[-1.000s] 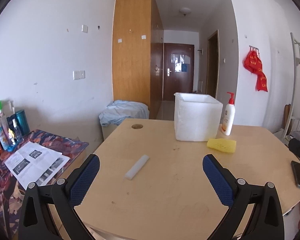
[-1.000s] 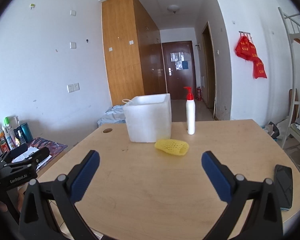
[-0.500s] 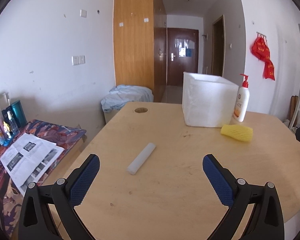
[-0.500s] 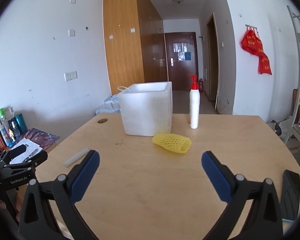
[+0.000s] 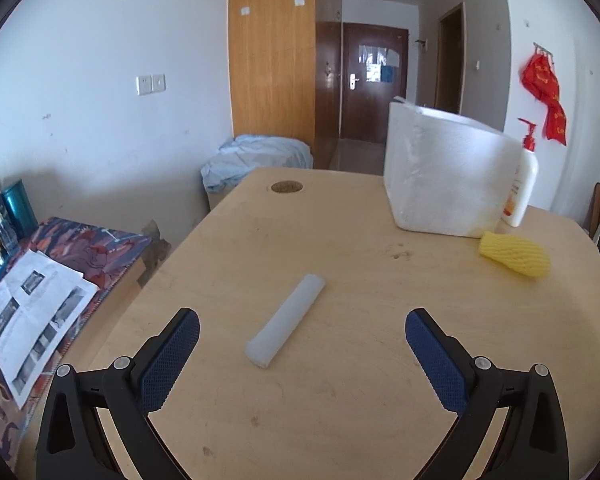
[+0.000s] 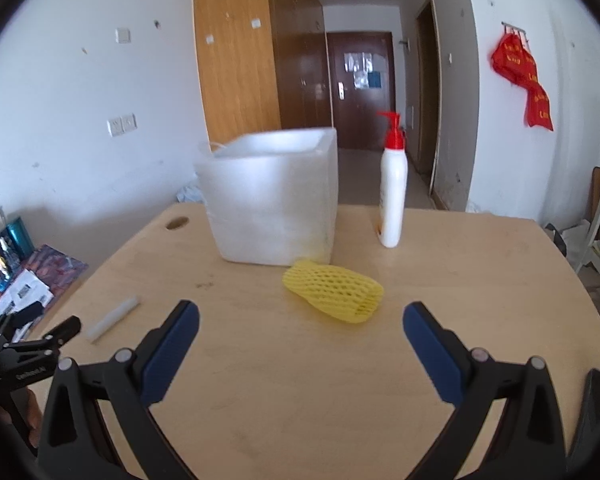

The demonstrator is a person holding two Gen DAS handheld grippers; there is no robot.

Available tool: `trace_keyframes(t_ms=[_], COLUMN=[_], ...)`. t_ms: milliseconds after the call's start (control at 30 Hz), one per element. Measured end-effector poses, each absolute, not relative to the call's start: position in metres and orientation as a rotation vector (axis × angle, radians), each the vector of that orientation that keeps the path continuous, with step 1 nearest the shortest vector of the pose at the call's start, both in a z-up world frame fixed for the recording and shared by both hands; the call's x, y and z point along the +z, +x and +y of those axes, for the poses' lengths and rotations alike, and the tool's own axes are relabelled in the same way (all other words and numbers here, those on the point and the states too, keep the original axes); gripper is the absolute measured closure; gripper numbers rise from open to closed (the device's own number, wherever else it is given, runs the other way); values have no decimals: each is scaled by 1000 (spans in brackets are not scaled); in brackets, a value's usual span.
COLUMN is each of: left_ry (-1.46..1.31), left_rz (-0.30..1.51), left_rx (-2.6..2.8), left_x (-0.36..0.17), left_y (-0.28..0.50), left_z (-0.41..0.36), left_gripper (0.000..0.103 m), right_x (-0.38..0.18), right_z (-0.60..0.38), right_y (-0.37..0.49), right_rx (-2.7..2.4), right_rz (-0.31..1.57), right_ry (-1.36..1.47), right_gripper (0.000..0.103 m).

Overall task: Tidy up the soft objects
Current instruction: 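Move the left gripper to the white stick while the right approaches the yellow fruit net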

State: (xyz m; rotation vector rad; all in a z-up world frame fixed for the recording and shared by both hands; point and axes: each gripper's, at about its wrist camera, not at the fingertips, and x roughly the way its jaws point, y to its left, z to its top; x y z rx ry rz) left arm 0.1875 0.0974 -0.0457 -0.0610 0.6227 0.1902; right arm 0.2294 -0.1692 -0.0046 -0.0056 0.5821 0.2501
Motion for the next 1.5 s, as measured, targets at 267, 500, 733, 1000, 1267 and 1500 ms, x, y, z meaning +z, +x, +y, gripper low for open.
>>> trace_keyframes(t_ms=[267, 500, 733, 1000, 1267, 1500], left_ry=[-89, -86, -102, -90, -105, -109], left_rz=[701, 767, 835, 862, 901, 914], left_rx=[215, 227, 228, 235, 230, 235], left_x=[-63, -83, -99, -104, -109, -111], left_y=[223, 246, 260, 263, 268, 269], left_z=[111, 117, 126, 124, 127, 126], left_gripper=[0, 0, 0, 4, 17, 23], right_x=[-20, -35, -48, -55, -59, -64], right_z=[-160, -163, -164, -159, -158, -158], right_y=[271, 299, 319, 324, 332, 339], right_rx=[250, 226, 196, 188, 189, 195], right_rz=[676, 745, 785, 803, 799, 814], right_ry=[-41, -46, -56, -99, -122, -152], right_gripper=[0, 0, 0, 0, 0, 6])
